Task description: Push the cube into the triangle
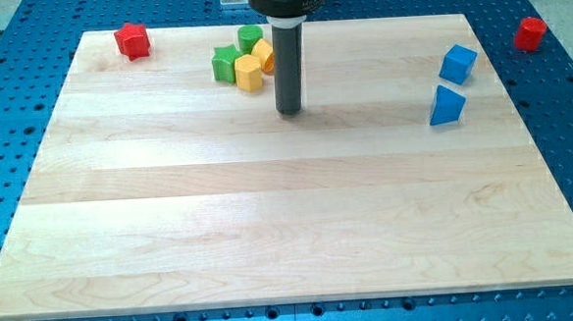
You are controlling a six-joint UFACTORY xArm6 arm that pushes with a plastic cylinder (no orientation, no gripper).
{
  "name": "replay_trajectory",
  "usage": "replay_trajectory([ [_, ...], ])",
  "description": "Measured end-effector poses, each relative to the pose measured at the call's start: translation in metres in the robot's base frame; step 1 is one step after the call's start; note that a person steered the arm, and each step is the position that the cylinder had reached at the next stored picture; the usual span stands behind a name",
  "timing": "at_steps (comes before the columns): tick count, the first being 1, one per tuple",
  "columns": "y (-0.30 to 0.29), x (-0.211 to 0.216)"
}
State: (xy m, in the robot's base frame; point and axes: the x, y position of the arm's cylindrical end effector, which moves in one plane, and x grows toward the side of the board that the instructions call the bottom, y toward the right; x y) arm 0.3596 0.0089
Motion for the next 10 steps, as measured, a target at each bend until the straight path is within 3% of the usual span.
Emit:
replay_trajectory([
  [1,0.070,-0.052],
  [2,0.151,-0.069],
  [4,0.194,-0.094],
  [5,0.235,-0.094],
  [7,0.200,-0.035],
  [8,0.199,-0.090],
  [9,0.266,-0.067],
  [10,0.262,-0.038],
])
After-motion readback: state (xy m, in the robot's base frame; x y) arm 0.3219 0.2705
